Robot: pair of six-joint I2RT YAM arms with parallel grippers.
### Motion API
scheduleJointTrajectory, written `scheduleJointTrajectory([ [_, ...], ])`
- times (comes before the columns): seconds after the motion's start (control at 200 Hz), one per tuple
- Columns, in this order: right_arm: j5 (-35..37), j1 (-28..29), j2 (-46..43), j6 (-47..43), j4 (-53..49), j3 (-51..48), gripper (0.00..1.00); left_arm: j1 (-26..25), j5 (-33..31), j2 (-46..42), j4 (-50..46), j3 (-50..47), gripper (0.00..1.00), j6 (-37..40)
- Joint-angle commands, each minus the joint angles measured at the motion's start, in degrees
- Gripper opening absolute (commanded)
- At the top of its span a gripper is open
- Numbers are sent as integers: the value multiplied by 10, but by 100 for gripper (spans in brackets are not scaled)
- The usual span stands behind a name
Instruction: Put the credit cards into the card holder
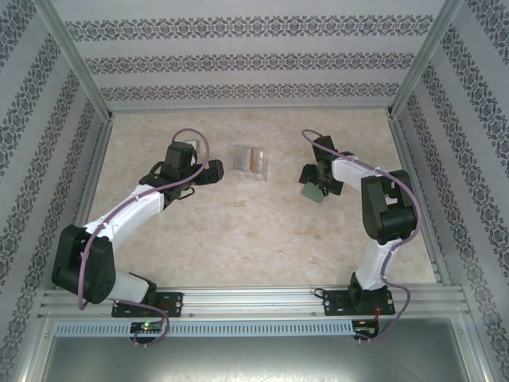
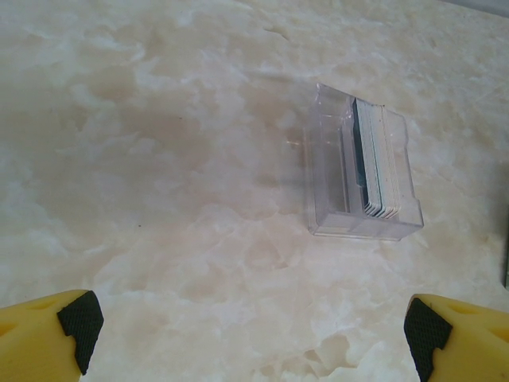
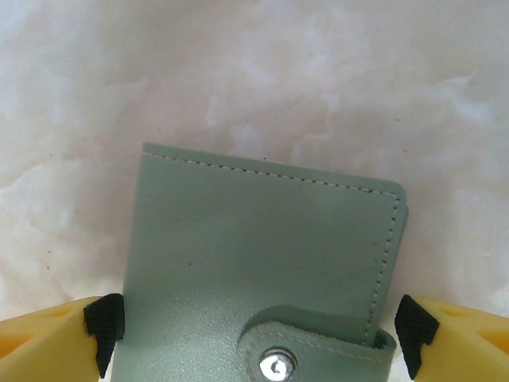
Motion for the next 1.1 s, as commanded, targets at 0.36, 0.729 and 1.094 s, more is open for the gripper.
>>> scheduleJointTrajectory([
  [0.36, 9, 125, -11, -126, -86, -7, 85, -8, -51, -59, 37, -70, 99, -22],
  [0.729, -89, 250, -58, -19, -93, -33, 84, -8, -54, -66, 15, -88, 99, -20],
  [1.094, -155, 298, -67, 31, -39, -12, 88, -21, 49, -42, 77, -139, 100, -36],
])
